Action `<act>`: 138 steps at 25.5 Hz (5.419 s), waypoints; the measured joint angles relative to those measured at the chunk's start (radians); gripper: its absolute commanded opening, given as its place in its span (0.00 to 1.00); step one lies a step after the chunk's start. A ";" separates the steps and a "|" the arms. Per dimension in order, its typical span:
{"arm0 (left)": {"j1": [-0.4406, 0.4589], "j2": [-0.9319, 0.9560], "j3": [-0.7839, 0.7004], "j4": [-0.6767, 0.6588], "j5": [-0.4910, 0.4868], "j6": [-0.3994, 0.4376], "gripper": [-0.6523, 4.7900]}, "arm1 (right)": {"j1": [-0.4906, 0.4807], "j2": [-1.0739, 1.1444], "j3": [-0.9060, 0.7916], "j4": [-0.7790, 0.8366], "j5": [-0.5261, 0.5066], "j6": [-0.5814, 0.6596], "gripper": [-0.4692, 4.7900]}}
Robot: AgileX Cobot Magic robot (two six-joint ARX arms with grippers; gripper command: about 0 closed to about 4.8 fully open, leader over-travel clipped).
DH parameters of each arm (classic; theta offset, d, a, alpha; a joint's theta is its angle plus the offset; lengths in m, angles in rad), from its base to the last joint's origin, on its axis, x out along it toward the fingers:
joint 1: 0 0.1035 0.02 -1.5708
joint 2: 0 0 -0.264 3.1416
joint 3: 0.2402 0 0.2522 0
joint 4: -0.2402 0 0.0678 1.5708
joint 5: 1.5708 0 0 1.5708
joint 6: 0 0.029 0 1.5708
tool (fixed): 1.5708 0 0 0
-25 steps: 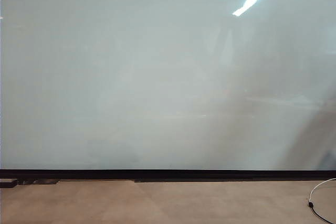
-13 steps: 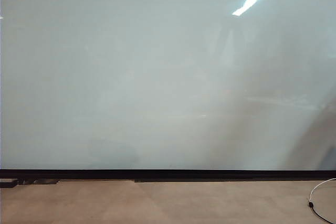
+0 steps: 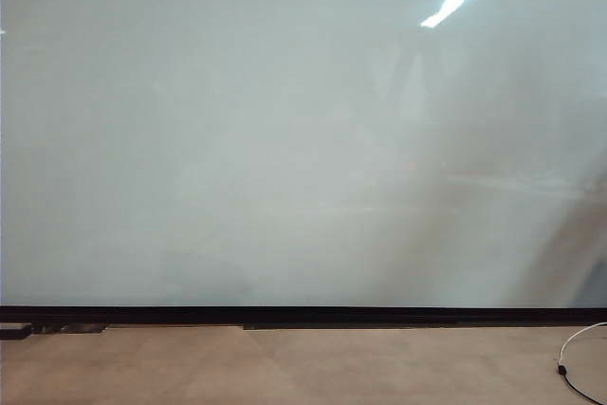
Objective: Pick up the pen on the shelf to the right of the whiteboard and draw a straight line.
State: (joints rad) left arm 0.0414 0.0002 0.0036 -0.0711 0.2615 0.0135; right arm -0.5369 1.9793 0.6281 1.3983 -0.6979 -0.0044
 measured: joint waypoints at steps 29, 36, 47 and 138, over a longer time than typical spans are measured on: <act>0.000 0.000 0.000 -0.019 0.000 0.013 0.11 | 0.010 0.028 0.031 0.000 -0.013 0.003 0.68; 0.000 0.000 0.000 -0.023 0.000 0.033 0.11 | 0.010 0.028 0.031 0.000 -0.013 0.004 0.66; 0.000 0.000 0.000 -0.023 0.000 0.038 0.11 | 0.009 0.028 0.033 0.000 -0.030 0.004 0.58; 0.000 0.000 0.000 -0.052 0.008 0.011 0.11 | 1.220 -0.843 -0.330 -0.732 1.137 0.005 0.08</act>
State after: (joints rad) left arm 0.0410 0.0002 0.0036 -0.1234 0.2699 0.0242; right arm 0.6830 1.1358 0.2985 0.6666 0.4393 0.0002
